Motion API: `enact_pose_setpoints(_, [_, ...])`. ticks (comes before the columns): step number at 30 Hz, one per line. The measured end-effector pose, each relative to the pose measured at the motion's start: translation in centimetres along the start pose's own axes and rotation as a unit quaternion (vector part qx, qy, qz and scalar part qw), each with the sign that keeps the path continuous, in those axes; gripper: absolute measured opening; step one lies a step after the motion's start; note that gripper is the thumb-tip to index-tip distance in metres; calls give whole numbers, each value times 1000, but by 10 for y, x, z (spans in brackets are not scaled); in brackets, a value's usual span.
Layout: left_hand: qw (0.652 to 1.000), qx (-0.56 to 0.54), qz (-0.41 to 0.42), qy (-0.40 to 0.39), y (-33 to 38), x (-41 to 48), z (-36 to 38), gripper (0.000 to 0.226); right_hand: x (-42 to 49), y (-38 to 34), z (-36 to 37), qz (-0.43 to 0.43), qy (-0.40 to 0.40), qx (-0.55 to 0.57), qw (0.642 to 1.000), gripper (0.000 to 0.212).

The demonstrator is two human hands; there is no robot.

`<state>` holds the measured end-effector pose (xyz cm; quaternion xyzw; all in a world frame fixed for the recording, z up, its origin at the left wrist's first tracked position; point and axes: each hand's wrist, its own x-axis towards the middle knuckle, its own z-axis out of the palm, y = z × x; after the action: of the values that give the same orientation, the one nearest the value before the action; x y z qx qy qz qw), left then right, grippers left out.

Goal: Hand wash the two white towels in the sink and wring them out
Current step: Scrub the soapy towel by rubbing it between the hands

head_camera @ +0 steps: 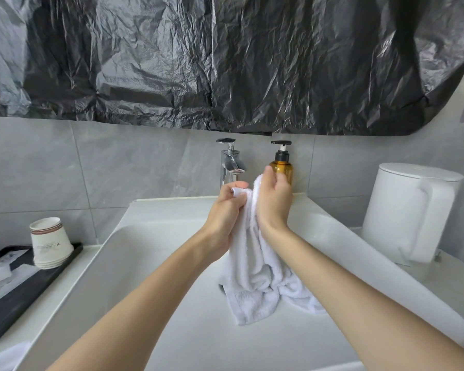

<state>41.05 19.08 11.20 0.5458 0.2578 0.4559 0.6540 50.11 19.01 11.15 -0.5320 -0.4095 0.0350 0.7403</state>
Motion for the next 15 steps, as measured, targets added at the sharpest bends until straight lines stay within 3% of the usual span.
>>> enact_pose_setpoints(4, [1000, 13, -5, 13, 2, 1, -3, 18, -14, 9, -2, -88, -83, -42, 992, 36])
enact_pose_setpoints(7, [1000, 2, -13, 1, 0, 0, -2, 21, -2, 4, -1, 13, 15, -26, 999, 33])
enact_pose_setpoints(8, [1000, 3, -13, 4, 0, 0, -2, 21, -6, 3, 0, -2, 10, -22, 1000, 34])
enact_pose_setpoints(11, [999, 10, -11, 34, 2, 2, -5, 16, -24, 6, -1, -83, -84, -37, 992, 36])
enact_pose_setpoints(15, [999, -4, -19, 28, -1, 0, 0, 17, -6, 0, 1, 28, 10, 9, 1000, 32])
